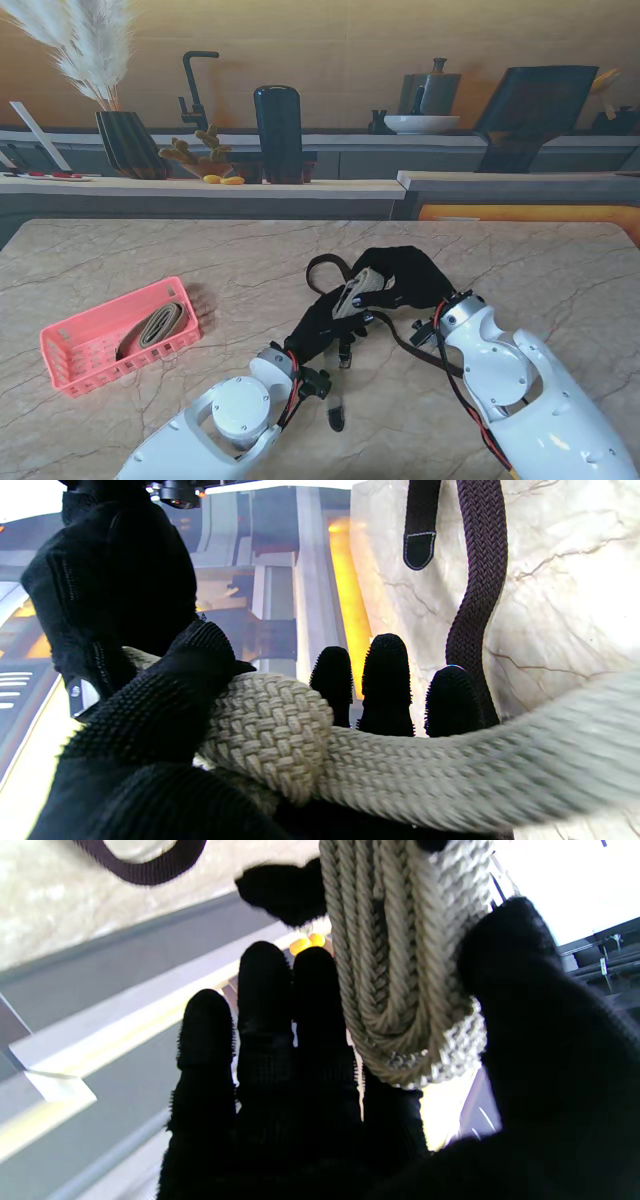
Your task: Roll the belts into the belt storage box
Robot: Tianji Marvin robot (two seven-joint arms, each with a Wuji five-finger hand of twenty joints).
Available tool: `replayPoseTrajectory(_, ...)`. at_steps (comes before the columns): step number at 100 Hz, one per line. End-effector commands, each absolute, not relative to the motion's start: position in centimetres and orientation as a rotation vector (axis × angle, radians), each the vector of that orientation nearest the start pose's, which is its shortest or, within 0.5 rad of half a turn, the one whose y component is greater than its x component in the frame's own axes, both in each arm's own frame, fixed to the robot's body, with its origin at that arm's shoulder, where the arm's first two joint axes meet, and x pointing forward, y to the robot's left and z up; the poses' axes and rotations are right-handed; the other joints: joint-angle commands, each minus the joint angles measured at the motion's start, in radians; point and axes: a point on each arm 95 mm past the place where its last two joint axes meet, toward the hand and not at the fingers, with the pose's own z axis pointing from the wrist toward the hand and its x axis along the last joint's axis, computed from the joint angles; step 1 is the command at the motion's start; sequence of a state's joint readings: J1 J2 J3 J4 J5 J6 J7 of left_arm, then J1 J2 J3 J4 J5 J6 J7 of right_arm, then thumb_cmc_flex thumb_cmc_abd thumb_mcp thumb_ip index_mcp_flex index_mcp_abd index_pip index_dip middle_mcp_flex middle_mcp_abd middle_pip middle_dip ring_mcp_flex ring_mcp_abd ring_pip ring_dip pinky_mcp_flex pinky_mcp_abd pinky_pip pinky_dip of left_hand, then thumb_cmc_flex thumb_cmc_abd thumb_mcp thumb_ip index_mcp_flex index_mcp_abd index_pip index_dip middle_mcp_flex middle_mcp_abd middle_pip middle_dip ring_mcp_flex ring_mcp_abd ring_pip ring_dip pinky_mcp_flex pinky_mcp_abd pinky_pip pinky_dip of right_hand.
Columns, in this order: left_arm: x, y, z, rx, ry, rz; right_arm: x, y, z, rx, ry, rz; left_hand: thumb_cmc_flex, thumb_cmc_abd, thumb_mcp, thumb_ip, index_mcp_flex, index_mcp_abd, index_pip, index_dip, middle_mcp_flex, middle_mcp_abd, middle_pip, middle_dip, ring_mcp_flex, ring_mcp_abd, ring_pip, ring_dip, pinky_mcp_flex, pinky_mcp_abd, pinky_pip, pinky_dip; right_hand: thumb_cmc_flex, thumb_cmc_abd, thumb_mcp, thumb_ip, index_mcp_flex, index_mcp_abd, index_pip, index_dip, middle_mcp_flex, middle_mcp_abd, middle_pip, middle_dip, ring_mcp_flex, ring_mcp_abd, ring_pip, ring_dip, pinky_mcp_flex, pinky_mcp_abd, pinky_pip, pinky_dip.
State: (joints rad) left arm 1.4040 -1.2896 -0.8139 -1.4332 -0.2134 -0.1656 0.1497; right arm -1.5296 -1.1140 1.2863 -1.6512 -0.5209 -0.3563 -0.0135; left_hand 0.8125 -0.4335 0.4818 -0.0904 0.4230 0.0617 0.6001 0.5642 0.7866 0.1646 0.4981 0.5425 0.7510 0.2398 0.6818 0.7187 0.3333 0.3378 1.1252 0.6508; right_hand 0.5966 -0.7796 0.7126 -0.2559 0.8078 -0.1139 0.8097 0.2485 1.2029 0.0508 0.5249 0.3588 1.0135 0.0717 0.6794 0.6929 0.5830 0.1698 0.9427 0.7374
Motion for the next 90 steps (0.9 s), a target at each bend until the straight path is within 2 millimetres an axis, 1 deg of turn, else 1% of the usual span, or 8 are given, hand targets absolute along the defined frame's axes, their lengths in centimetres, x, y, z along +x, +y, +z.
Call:
replayPoseTrajectory(1,37.7,-16.8,-36.0,-2.367,0.829,-2.355,41.0,1.1,-23.7,1.208,1.244,2.215,0.013,-0.002,0.059,0.024,-0.019,0.001,-0.037,-0.013,-0.019,-0.018,-0.017,-0.013,-0.012,-0.001,-0.012,-0.011,-0.012,0.002,-0.01,-0.013,0.149,0.09,0.203,0.023,0.097,-0.202,0.24,0.035,0.062,-0.029,0.041,0.01,0.006,-0.051,0.014,0.012,0.01,-0.038,0.033,-0.007)
replayPoseTrajectory(15,37.7,-16.8,-36.0,-2.371,0.833,-2.357,40.9,0.9,-22.9,1.175,1.261,2.211,0.056,0.068,0.026,0.026,0.003,-0.001,-0.015,-0.006,0.003,-0.021,-0.001,-0.009,0.009,-0.003,0.003,-0.005,0.001,-0.004,0.01,-0.005,0.147,0.093,0.203,0.021,0.093,-0.204,0.244,0.037,0.06,-0.032,0.047,0.011,0.003,-0.054,0.015,0.012,0.01,-0.041,0.034,-0.012)
replayPoseTrajectory(23,37.6,-16.9,-35.9,-2.374,0.801,-2.361,40.9,1.0,-23.0,1.19,1.279,2.212,0.22,0.098,-0.132,-0.002,0.056,-0.022,0.06,0.042,0.105,-0.017,-0.009,0.156,0.075,0.005,0.098,0.031,0.056,-0.005,0.096,0.028,0.148,0.096,0.202,0.021,0.09,-0.203,0.244,0.037,0.057,-0.032,0.048,0.01,0.002,-0.054,0.015,0.011,0.008,-0.042,0.034,-0.014)
replayPoseTrajectory(38,37.5,-16.9,-35.8,-2.401,0.777,-2.365,41.0,1.4,-23.5,1.214,1.319,2.227,0.444,0.281,-0.4,0.026,0.119,-0.047,0.187,0.054,0.165,-0.024,0.153,0.094,0.157,0.01,0.226,0.063,0.113,0.01,0.209,0.056,0.149,0.112,0.187,0.021,0.074,-0.208,0.243,0.044,0.044,-0.037,0.051,0.013,-0.007,-0.057,0.007,0.007,0.004,-0.044,0.03,-0.022)
replayPoseTrajectory(58,37.4,-16.9,-35.7,-2.413,0.741,-2.383,41.1,1.7,-24.9,1.289,1.363,2.221,0.478,0.328,-0.439,0.032,0.077,-0.06,0.26,0.134,0.157,-0.039,0.221,0.167,0.17,0.001,0.277,0.09,0.116,0.013,0.246,0.073,0.074,0.093,0.124,0.049,-0.092,-0.147,0.142,0.083,-0.096,-0.021,0.015,0.029,-0.09,-0.047,-0.081,-0.025,-0.044,-0.029,-0.018,-0.039)
replayPoseTrajectory(65,37.3,-16.8,-35.6,-2.408,0.749,-2.391,41.2,1.5,-25.5,1.321,1.387,2.208,0.478,0.335,-0.436,0.031,0.068,-0.067,0.27,0.153,0.154,-0.042,0.22,0.175,0.168,-0.002,0.277,0.091,0.114,0.011,0.245,0.073,-0.051,0.09,0.188,0.139,-0.139,-0.062,-0.127,0.253,-0.191,-0.005,-0.008,0.01,-0.138,-0.037,-0.122,-0.039,-0.076,-0.016,-0.056,-0.026)
replayPoseTrajectory(70,37.3,-16.8,-35.5,-2.404,0.748,-2.399,41.3,1.4,-26.0,1.356,1.404,2.197,0.478,0.338,-0.437,0.029,0.061,-0.068,0.273,0.163,0.153,-0.044,0.219,0.18,0.168,-0.002,0.277,0.092,0.114,0.009,0.244,0.074,-0.071,0.093,0.175,0.153,-0.183,-0.025,-0.187,0.275,-0.235,0.008,-0.015,0.01,-0.16,-0.03,-0.137,-0.043,-0.095,-0.008,-0.072,-0.024)
replayPoseTrajectory(90,37.1,-16.8,-35.4,-2.411,0.726,-2.425,41.7,1.5,-27.6,1.509,1.41,2.176,0.478,0.34,-0.44,0.028,0.059,-0.073,0.274,0.178,0.15,-0.046,0.214,0.187,0.163,-0.004,0.27,0.092,0.111,0.007,0.241,0.073,-0.06,0.102,0.172,0.156,-0.122,-0.006,-0.189,0.286,-0.204,0.013,0.003,0.014,-0.144,-0.025,-0.138,-0.044,-0.099,0.005,-0.082,-0.02)
